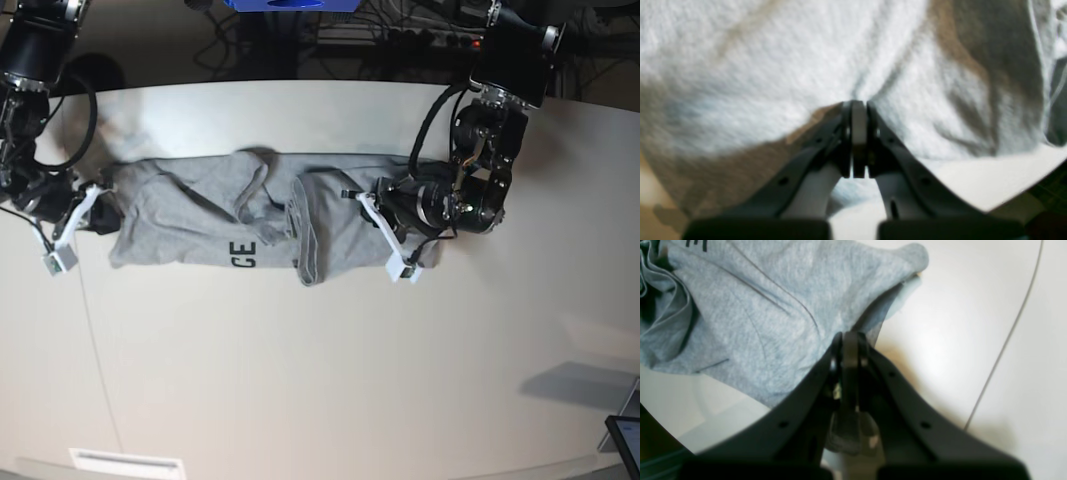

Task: Fold the T-shirt properly
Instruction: 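Pull the folded edge outward with the left gripper to flatten it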

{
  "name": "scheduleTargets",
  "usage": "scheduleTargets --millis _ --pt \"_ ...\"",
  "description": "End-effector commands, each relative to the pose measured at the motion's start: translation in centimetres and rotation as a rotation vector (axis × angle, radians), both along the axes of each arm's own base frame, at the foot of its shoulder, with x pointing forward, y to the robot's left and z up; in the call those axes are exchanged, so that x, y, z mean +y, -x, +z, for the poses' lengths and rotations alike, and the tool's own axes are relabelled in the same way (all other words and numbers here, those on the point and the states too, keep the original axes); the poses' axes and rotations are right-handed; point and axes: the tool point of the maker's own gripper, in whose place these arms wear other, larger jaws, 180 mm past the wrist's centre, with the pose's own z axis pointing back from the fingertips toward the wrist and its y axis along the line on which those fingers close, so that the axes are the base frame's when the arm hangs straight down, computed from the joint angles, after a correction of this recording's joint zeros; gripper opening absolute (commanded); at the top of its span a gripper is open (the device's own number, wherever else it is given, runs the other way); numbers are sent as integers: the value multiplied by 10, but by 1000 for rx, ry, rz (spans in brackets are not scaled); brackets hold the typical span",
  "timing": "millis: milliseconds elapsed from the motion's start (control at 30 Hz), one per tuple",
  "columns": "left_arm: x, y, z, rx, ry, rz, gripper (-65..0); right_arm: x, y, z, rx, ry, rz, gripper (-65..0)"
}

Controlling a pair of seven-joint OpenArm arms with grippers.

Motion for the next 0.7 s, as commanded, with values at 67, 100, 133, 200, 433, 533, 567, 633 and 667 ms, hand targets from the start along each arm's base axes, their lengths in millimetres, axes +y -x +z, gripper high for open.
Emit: scheduleTargets --millis 67,100,133,200,433,533,567,633,667 --pt "15 -20 23 -79 35 80 -623 3 -12 15 -64 -21 -1 -650" --pt "18 -23 26 -91 37 92 -623 3 -12 15 -64 -22 -1 -650" --pt "22 -26 31 -107 40 105 -623 3 -11 15 -62 -22 -1 -650" --pt "25 -32 43 -150 42 113 -623 4 -10 14 -60 -24 1 -650" --pt "69 -34 82 -277 18 220 -626 2 -7 12 -55 -17 -1 -650" --pt "103 -25 84 -280 -42 269 -628 3 -6 22 -113 -9 2 -650" --pt "113 -20 82 -273 -63 281 -630 6 -3 28 -140 -6 8 -650" --pt "135 -12 80 -260 -112 302 -632 9 0 45 -208 17 29 -650" --pt "144 -8 80 -253 -132 312 -633 12 2 49 -227 22 39 -650"
